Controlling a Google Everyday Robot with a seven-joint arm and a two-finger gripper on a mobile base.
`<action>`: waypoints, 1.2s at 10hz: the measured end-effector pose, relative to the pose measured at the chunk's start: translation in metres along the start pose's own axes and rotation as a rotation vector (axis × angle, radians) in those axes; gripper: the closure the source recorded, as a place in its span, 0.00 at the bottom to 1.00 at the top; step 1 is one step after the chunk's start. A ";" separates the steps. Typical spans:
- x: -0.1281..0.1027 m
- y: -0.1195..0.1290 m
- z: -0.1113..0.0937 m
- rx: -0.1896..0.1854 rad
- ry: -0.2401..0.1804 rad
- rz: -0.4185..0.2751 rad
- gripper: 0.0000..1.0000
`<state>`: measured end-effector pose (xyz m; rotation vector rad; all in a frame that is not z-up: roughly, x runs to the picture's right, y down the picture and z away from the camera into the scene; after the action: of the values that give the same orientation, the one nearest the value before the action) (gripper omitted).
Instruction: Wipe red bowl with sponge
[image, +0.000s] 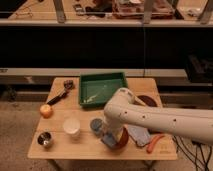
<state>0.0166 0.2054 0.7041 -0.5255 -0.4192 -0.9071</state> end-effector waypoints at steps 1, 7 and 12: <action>0.000 -0.001 0.003 -0.006 0.004 -0.003 1.00; 0.026 0.029 0.010 -0.034 0.068 0.038 1.00; 0.044 0.017 0.022 -0.018 0.079 0.018 1.00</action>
<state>0.0525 0.1996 0.7415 -0.5080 -0.3344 -0.9117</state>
